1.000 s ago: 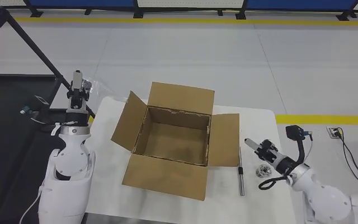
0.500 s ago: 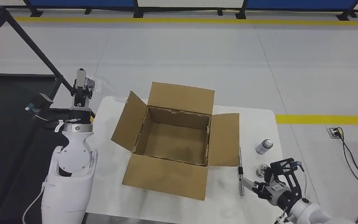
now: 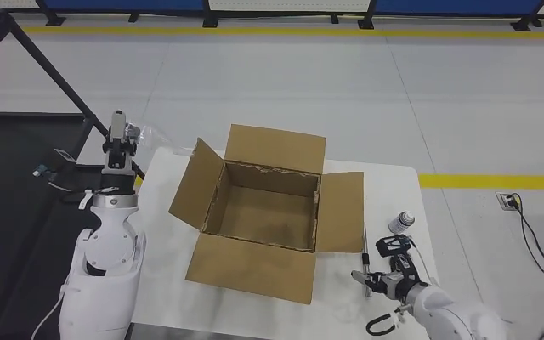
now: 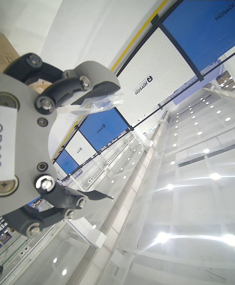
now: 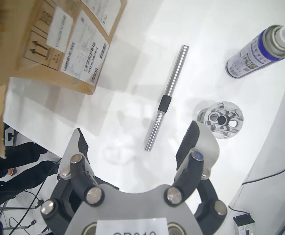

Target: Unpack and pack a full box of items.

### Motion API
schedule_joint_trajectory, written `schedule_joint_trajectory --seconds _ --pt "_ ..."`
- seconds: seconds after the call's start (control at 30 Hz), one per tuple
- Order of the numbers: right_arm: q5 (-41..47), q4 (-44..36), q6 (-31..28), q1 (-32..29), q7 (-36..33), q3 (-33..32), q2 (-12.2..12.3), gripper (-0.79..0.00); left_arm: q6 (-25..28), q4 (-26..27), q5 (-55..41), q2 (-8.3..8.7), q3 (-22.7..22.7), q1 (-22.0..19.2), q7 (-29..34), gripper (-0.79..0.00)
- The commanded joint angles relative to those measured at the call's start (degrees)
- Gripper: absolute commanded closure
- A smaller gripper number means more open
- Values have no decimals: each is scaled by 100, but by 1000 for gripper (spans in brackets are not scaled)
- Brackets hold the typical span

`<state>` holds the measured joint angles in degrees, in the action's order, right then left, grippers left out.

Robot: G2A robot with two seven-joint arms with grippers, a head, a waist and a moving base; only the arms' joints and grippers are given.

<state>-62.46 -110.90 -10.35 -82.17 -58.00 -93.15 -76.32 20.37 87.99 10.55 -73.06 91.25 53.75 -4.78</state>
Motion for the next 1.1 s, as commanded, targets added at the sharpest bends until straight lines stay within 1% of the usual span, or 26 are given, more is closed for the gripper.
schedule_joint_trajectory --seconds 0.0,0.07,0.13,0.2,0.23,0.27,0.3,0.37,0.4,0.43,0.5,0.53,0.63,0.7,0.73,0.83,0.87,1.03,1.07 --pt "163 398 -15 168 142 20 5 -785 -9 20 2 -2 -10 13 -3 -785" --pt "254 728 -54 334 188 59 16 -785 -24 48 15 -5 -27 15 -7 -785" --pt "258 1002 101 505 259 147 13 -785 -33 73 30 -6 -32 15 -4 -785" --pt "325 1237 100 675 296 212 18 -699 -34 94 27 -6 -26 23 -2 -785" --pt "352 1341 106 755 298 246 20 -634 -33 107 39 -5 -18 30 -3 -785" --pt "349 1432 102 827 296 292 23 -597 -32 122 40 -4 -10 43 -1 -785" --pt "298 1523 176 898 290 329 26 -603 -32 140 38 -4 1 57 -6 -785" --pt "212 1642 298 1026 286 456 24 -573 -30 181 58 -2 17 93 -13 -785" --pt "140 1689 393 1079 280 504 24 -570 -31 199 59 -2 25 109 -18 -785" --pt "110 1725 467 1124 284 550 22 -539 -42 214 66 -1 32 122 -25 -785" --pt "-41 1817 696 1207 243 597 27 -548 -44 243 74 -1 42 142 -32 -785" --pt "-116 1851 852 1246 224 627 25 -570 -48 251 73 -1 46 150 -38 -785" --pt "-204 1920 1005 1315 160 686 32 -594 -65 266 82 -2 54 164 -51 -785" --pt "-239 1924 1035 1332 127 727 38 -594 -68 273 62 -3 57 172 -45 -785" --pt "-243 1937 1036 1332 115 728 43 -579 -73 277 57 -3 61 174 -49 -785" --pt "-344 1967 1069 1355 58 773 57 -499 -80 281 56 -4 65 173 -47 -785" --pt "-396 1989 1107 1373 47 790 61 -449 -83 281 56 -4 63 168 -45 -785" --pt "-452 2082 1255 1445 121 888 62 -369 -78 273 56 -8 39 148 -27 -785" --pt "-445 2087 1265 1451 146 897 63 -363 -76 273 60 -8 36 147 -19 -785"
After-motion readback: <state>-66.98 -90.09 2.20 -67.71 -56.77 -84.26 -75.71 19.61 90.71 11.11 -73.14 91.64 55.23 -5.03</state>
